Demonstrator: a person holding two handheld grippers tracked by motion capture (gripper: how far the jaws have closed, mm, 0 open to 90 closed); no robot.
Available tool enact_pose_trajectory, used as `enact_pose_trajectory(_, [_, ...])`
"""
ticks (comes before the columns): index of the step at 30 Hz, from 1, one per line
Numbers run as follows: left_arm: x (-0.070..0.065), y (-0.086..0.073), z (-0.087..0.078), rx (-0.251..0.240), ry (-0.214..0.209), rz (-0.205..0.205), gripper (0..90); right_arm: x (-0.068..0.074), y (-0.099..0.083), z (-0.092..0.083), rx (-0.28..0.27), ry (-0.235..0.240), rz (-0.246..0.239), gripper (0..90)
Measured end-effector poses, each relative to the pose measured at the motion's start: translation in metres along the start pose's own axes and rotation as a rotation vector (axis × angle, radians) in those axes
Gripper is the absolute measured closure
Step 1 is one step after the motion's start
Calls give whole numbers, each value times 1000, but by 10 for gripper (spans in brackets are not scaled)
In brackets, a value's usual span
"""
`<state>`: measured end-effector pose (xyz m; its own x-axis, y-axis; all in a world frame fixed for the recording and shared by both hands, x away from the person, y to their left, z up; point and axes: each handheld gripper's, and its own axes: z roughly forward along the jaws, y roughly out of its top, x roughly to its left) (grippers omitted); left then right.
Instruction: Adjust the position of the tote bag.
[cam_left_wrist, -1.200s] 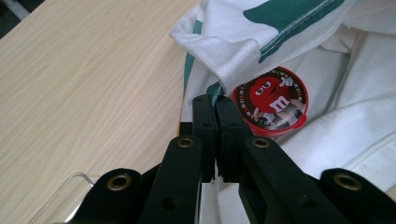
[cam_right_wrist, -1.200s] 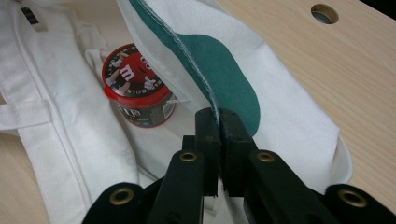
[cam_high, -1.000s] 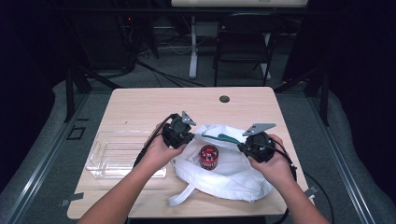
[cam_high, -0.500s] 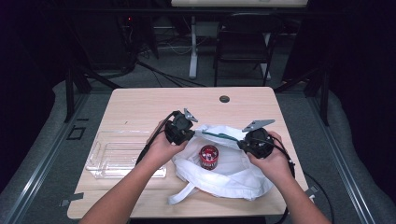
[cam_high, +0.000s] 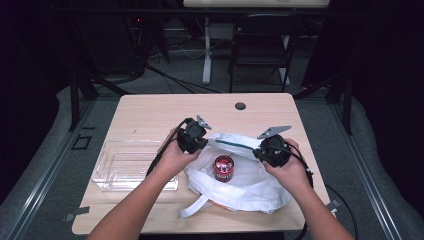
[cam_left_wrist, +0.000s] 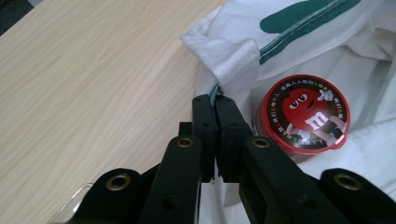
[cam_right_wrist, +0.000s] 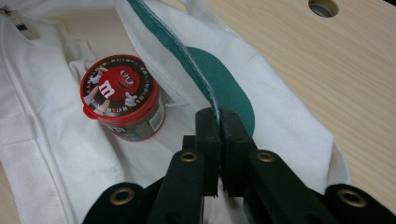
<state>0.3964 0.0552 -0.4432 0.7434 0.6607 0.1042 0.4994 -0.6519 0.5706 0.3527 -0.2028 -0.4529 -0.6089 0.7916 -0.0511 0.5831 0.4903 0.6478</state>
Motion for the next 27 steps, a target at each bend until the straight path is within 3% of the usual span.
enact_pose_trajectory(27, [5, 5, 15, 21, -1, -33, 885, -9, 4, 14, 23, -23, 20, 880])
